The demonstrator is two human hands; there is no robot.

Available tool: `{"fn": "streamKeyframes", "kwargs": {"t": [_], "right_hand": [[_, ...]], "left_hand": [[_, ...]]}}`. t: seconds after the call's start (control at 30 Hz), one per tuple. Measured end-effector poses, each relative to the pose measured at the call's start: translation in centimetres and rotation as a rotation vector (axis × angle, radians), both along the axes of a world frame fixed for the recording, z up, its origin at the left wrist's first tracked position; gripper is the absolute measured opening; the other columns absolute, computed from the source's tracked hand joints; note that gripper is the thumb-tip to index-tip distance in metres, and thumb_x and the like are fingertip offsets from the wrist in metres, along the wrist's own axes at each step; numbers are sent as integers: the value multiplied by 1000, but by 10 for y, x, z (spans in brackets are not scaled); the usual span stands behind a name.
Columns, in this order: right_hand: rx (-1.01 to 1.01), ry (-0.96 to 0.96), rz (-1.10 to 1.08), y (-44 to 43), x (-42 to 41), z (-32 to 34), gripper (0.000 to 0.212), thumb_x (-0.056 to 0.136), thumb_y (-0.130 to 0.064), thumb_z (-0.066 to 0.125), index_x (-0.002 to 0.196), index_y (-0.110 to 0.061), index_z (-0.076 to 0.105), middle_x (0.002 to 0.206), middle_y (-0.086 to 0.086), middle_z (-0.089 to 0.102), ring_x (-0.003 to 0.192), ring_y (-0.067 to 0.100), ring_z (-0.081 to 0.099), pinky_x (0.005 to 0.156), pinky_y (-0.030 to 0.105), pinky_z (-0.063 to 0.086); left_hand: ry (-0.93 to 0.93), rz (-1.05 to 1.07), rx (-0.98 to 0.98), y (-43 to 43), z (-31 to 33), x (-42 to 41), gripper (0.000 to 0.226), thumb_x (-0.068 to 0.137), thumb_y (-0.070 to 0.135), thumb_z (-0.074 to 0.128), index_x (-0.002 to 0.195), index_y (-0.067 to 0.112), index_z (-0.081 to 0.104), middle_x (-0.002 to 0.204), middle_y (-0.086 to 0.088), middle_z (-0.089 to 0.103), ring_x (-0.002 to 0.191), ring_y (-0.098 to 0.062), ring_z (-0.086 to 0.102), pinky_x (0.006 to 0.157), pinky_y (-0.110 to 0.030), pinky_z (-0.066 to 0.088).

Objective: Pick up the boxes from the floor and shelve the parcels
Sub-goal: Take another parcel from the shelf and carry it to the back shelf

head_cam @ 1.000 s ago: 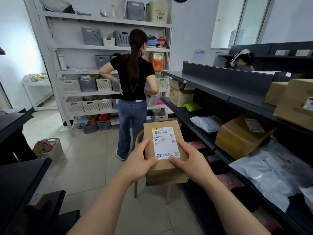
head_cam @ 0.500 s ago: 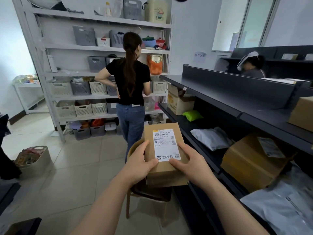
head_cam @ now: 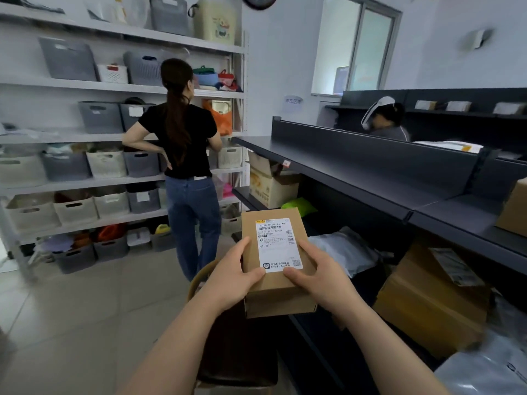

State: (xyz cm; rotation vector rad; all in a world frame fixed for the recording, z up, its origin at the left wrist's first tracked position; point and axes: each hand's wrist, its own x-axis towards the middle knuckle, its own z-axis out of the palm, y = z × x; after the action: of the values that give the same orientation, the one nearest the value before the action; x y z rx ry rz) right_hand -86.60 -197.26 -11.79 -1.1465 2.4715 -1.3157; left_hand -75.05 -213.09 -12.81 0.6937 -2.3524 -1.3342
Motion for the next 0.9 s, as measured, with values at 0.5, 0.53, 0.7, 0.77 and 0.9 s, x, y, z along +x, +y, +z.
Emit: {"fn": "streamKeyframes", "kwargs": {"t": [0.5,0.53,0.7,0.77,0.9], "right_hand": [[-16,-22,-60,-232,-7,0,67,82,-37,70,141,-34,40,131,-14,51,118,9,49,98,32,44],[-2,-29,-58,-243,-9,-2,67,82,-38,70,141,-34,40,131,-13,51,119,10,49,99,33,44],[28,-68,-29,-312,-31,-14,67,80,-40,70,140,-37,41,131,-15,53,118,11,50,100,39,45],[21,-74,-10,-339,-43,-16,66,80,-39,70,140,-37,41,128,-15,53,117,10,50,98,38,47],[28,-74,28,-389,-75,-17,67,82,-37,70,141,-35,40,131,-13,53,118,9,49,96,32,47]], "left_hand": [[-26,-63,-10,-235,9,-17,79,87,25,65,150,30,18,152,6,34,133,-14,38,109,-39,38],[-29,-60,-4,-245,7,-18,78,88,24,65,150,29,18,152,6,33,134,-14,38,110,-38,37],[-44,-31,27,-308,-5,-34,78,88,24,65,150,30,18,152,7,33,135,-15,36,110,-39,36],[-43,-1,28,-333,-6,-44,78,87,23,65,150,29,19,152,6,33,136,-15,36,110,-39,36],[-40,46,34,-379,-7,-68,79,86,23,67,150,29,20,154,5,31,137,-16,35,112,-42,34]]}}
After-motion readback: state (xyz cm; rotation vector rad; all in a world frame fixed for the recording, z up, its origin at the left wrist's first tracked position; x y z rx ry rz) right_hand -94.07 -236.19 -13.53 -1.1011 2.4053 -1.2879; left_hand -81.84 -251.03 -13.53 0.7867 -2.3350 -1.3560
